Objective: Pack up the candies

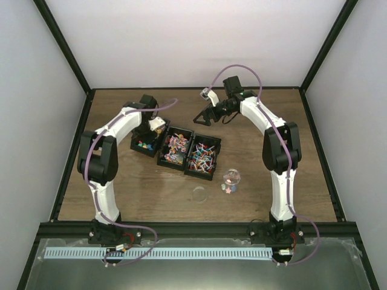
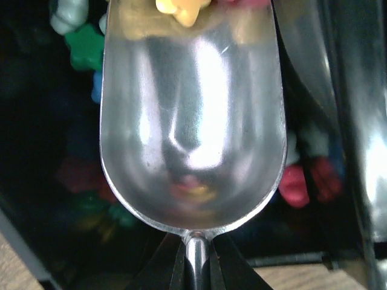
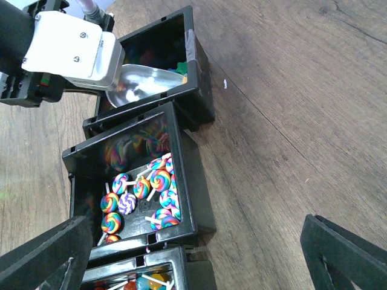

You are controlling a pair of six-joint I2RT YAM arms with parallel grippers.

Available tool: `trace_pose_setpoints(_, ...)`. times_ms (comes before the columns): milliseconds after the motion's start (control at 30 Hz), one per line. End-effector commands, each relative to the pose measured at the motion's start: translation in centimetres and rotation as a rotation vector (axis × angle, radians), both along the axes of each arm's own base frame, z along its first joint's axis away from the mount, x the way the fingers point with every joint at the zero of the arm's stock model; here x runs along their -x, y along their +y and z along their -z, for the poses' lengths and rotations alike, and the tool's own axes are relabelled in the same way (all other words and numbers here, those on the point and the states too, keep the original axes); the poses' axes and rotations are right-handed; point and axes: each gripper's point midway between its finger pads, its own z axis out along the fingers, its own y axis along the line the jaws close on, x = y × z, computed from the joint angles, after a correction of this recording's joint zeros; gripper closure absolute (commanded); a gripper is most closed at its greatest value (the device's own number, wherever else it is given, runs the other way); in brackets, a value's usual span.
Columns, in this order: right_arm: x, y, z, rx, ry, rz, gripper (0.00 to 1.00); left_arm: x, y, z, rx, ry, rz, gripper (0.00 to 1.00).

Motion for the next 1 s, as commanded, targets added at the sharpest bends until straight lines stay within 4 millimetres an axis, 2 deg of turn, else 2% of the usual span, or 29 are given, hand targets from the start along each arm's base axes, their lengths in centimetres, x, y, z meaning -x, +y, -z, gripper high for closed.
trace_pose_setpoints(0, 0.5, -0.2, -1.4, -0.001, -0.013, 0.002, 0.03, 1.1, -1.0, 3.3, 0.066, 0.036, 0.007, 0.96)
trace_pose_setpoints(133, 0.6, -0.2, -1.5, 0.001, -0.013, 0.003, 0.03, 1.8, -1.2, 4.3, 0.097, 0.016, 0.008, 0.96)
trace_pose_setpoints(367, 0.6, -0.2, -1.5, 0.006, -0.015, 0.000, 0.03, 1.5, -1.4, 4.5, 0.170, -0.043, -0.009, 0.96)
trace_pose_setpoints(667, 0.7, -0.3, -1.6, 0.010, -0.013, 0.000, 0.03, 0.6, -0.3, 3.5, 0.261, -0.141, -0.095, 0.96)
trace_pose_setpoints(967, 0.7, -0.3, -1.7, 0.008, -0.012, 0.001, 0.03, -0.7, -0.6, 2.1, 0.338, -0.262, -0.161, 0.96)
